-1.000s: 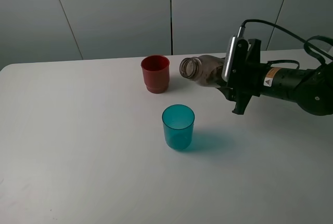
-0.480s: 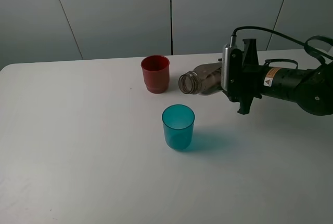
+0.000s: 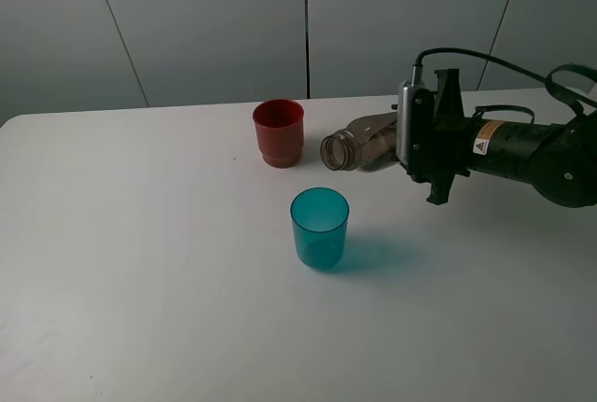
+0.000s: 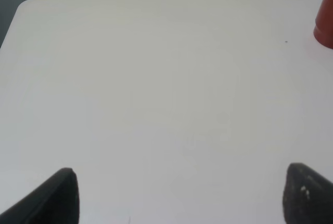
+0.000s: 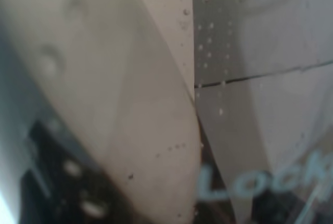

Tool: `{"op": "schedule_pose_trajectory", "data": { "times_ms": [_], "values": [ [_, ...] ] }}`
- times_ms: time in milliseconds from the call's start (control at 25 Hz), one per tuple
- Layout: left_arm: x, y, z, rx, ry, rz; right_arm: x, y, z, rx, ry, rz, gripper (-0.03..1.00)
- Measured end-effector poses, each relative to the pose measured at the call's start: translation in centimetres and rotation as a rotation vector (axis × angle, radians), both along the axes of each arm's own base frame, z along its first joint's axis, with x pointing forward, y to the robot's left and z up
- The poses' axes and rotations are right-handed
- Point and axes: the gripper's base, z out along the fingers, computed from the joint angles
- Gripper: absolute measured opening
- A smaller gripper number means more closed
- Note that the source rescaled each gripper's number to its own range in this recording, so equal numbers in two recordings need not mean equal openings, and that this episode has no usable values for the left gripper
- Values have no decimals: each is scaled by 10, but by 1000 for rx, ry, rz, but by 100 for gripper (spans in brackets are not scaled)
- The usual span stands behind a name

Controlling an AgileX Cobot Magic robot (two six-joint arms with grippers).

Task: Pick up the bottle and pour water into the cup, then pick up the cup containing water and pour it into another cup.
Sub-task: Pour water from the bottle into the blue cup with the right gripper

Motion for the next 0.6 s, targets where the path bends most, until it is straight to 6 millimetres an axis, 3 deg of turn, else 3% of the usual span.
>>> {"op": "schedule_pose_trajectory", "data": {
  "times_ms": [600],
  "values": [
    [0, 0, 0, 0, 0, 0, 0, 0, 0, -67, -40, 40, 0]
  ]
}}
